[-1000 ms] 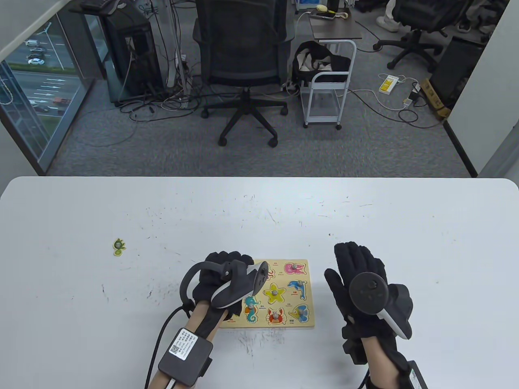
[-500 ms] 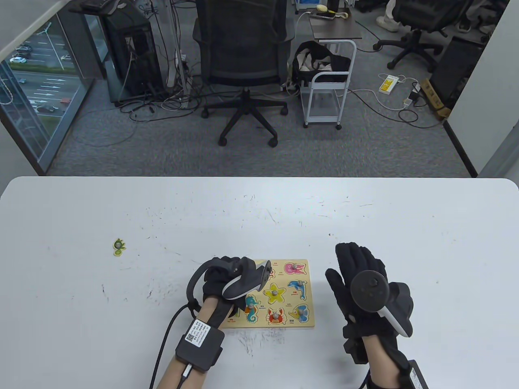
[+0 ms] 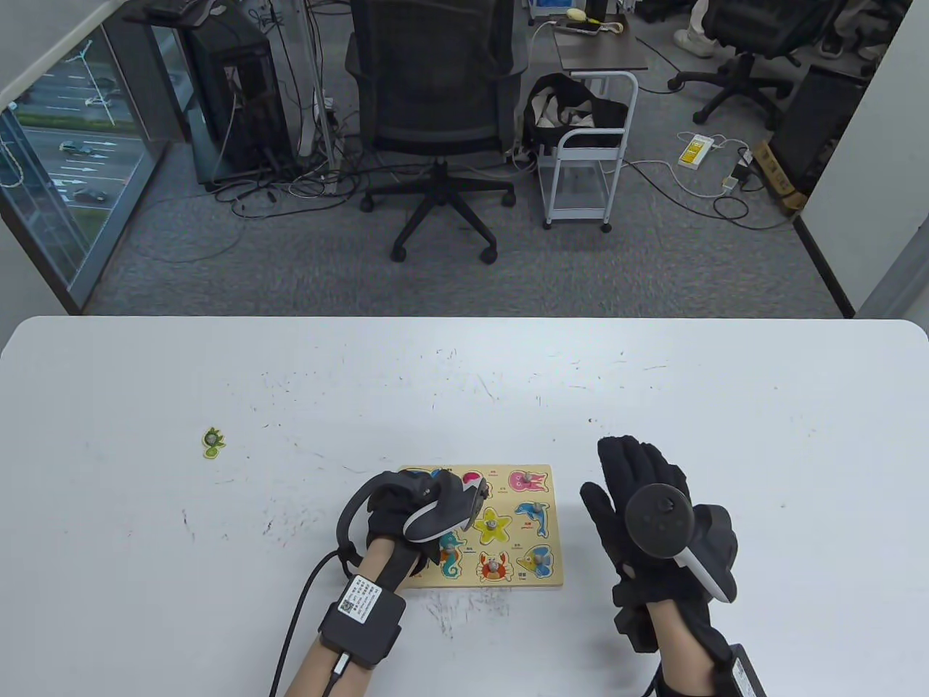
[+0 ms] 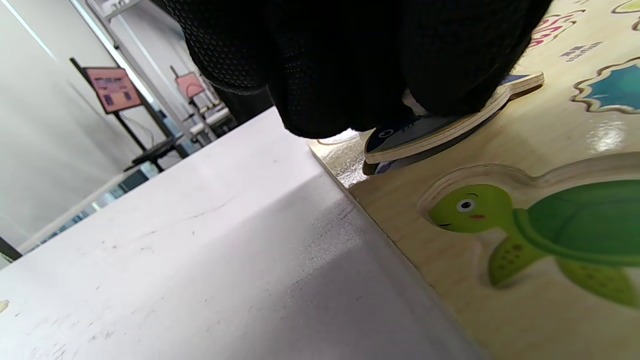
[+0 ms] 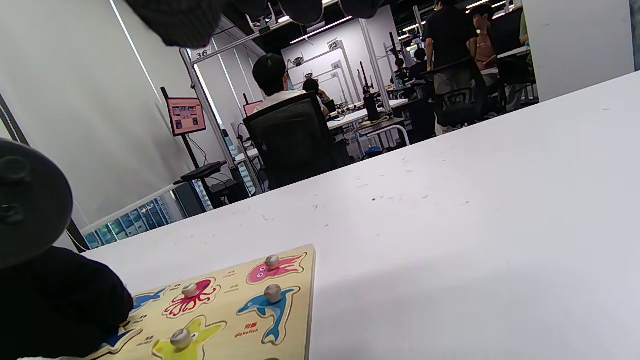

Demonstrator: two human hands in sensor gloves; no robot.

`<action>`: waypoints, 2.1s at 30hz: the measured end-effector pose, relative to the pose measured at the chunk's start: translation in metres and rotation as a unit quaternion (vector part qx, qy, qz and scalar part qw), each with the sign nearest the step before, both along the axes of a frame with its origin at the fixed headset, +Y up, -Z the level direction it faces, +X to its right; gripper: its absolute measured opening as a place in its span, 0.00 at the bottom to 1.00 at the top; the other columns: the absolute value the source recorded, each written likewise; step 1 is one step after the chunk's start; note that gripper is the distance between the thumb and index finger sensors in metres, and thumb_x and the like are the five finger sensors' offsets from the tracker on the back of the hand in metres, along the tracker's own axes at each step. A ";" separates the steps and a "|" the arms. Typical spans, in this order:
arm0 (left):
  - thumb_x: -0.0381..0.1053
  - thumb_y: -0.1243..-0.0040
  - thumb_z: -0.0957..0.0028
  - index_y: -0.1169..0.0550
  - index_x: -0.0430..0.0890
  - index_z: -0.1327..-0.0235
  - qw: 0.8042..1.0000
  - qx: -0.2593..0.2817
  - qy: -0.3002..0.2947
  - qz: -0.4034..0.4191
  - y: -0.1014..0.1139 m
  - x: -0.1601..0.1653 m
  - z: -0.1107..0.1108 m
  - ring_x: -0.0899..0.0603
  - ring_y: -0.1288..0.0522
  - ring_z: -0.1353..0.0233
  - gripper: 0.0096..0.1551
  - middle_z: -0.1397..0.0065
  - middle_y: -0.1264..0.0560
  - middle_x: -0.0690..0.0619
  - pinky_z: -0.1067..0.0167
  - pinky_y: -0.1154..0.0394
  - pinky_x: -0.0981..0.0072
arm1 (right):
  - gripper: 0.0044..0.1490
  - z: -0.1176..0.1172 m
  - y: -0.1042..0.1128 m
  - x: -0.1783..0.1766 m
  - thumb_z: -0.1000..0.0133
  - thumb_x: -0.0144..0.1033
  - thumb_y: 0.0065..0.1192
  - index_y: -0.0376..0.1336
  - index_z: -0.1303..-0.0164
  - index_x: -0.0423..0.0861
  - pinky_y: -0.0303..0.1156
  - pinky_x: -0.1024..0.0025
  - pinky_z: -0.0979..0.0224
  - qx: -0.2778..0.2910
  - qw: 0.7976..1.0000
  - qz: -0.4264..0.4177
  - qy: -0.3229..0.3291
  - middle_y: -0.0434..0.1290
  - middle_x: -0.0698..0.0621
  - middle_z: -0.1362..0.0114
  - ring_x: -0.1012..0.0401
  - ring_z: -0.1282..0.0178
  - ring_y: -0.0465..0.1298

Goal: Fit puzzle pieces into frame

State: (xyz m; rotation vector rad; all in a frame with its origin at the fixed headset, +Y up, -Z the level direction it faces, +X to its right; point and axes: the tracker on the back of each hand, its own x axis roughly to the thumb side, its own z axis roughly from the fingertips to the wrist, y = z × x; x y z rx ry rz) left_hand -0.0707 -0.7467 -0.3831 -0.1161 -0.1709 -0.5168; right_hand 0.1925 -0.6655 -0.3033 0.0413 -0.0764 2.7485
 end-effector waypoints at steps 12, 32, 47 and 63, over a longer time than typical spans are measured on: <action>0.63 0.29 0.54 0.19 0.69 0.43 1.000 -0.001 0.002 -0.002 0.003 -0.001 0.003 0.56 0.15 0.36 0.23 0.37 0.14 0.66 0.31 0.21 0.58 | 0.43 0.000 -0.001 -0.002 0.42 0.55 0.63 0.52 0.18 0.57 0.49 0.39 0.14 -0.004 1.000 0.003 0.004 0.56 0.50 0.12 0.43 0.12 0.57; 0.68 0.40 0.50 0.26 0.66 0.29 0.998 -0.018 0.032 0.047 0.026 -0.027 0.006 0.52 0.18 0.29 0.33 0.28 0.19 0.63 0.28 0.23 0.55 | 0.43 -0.001 -0.001 -0.003 0.42 0.55 0.62 0.52 0.18 0.57 0.49 0.39 0.14 -0.006 1.000 0.003 0.010 0.57 0.49 0.12 0.43 0.12 0.57; 0.69 0.41 0.50 0.30 0.66 0.24 0.970 0.044 0.233 0.053 0.082 -0.176 -0.022 0.49 0.24 0.22 0.36 0.21 0.23 0.61 0.23 0.28 0.53 | 0.43 0.000 0.001 0.000 0.42 0.56 0.62 0.52 0.18 0.57 0.49 0.39 0.14 -0.005 1.000 -0.002 0.002 0.57 0.50 0.12 0.43 0.12 0.57; 0.68 0.38 0.50 0.33 0.67 0.23 0.941 0.061 0.330 0.032 0.042 -0.257 -0.075 0.51 0.22 0.24 0.39 0.21 0.24 0.62 0.24 0.26 0.57 | 0.43 -0.001 0.000 0.003 0.42 0.56 0.61 0.52 0.18 0.57 0.49 0.39 0.14 -0.015 1.000 0.003 -0.011 0.56 0.49 0.12 0.43 0.12 0.56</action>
